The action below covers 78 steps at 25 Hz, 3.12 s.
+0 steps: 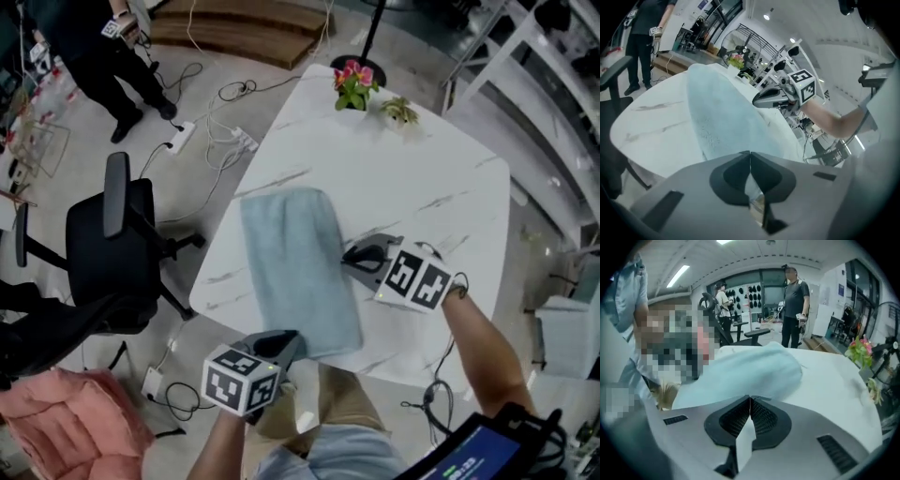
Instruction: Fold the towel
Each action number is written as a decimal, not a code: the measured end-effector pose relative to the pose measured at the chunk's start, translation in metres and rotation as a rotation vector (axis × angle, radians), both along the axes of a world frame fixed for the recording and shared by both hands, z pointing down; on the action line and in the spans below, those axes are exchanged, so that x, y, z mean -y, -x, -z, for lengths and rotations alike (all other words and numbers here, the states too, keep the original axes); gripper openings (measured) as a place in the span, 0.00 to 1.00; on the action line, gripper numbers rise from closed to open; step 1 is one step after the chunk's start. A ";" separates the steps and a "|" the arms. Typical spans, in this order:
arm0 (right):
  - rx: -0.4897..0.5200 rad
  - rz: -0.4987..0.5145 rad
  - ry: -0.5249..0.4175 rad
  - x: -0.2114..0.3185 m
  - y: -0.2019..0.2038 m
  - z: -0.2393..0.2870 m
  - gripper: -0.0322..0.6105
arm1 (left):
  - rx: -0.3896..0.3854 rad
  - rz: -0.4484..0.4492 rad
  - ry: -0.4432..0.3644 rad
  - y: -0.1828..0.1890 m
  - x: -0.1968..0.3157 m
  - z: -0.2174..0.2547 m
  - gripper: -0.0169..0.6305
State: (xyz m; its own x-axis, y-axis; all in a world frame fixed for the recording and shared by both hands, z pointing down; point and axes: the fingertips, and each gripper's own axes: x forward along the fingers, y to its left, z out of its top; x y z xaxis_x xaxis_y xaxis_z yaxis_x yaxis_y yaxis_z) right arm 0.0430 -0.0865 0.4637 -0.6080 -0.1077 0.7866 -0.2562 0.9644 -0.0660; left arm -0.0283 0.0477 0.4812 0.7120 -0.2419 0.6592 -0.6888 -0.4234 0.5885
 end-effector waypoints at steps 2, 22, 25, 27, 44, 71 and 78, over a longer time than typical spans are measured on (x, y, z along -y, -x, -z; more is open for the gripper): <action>0.084 -0.072 -0.064 0.020 0.008 0.016 0.09 | 0.010 -0.009 -0.002 0.002 -0.002 0.000 0.04; 0.032 -0.163 -0.090 0.111 0.022 -0.024 0.08 | 0.048 -0.191 0.020 -0.005 0.005 -0.007 0.04; 0.016 -0.219 -0.088 0.111 -0.007 -0.025 0.08 | 0.063 -0.280 0.017 -0.010 0.013 -0.007 0.04; 0.006 -0.260 -0.085 0.111 -0.029 -0.026 0.08 | 0.067 -0.335 0.015 -0.014 0.018 -0.008 0.04; 0.225 -0.542 -0.034 -0.052 -0.037 0.033 0.09 | -0.027 -0.522 -0.018 -0.016 0.040 0.001 0.04; 0.117 -0.313 0.509 0.106 -0.103 -0.024 0.59 | -0.118 -0.562 0.092 -0.063 0.081 0.008 0.04; 0.095 -0.163 0.687 0.102 -0.078 -0.030 0.31 | -0.157 -0.545 0.093 -0.063 0.084 0.008 0.04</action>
State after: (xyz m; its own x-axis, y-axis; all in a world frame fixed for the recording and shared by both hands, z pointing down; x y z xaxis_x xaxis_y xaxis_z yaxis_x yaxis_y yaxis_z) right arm 0.1207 -0.1887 0.4932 -0.6955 0.2986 0.6535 -0.3564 0.6465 -0.6746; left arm 0.0342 -0.0366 0.4732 0.8086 0.2415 0.5364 -0.2870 -0.6341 0.7180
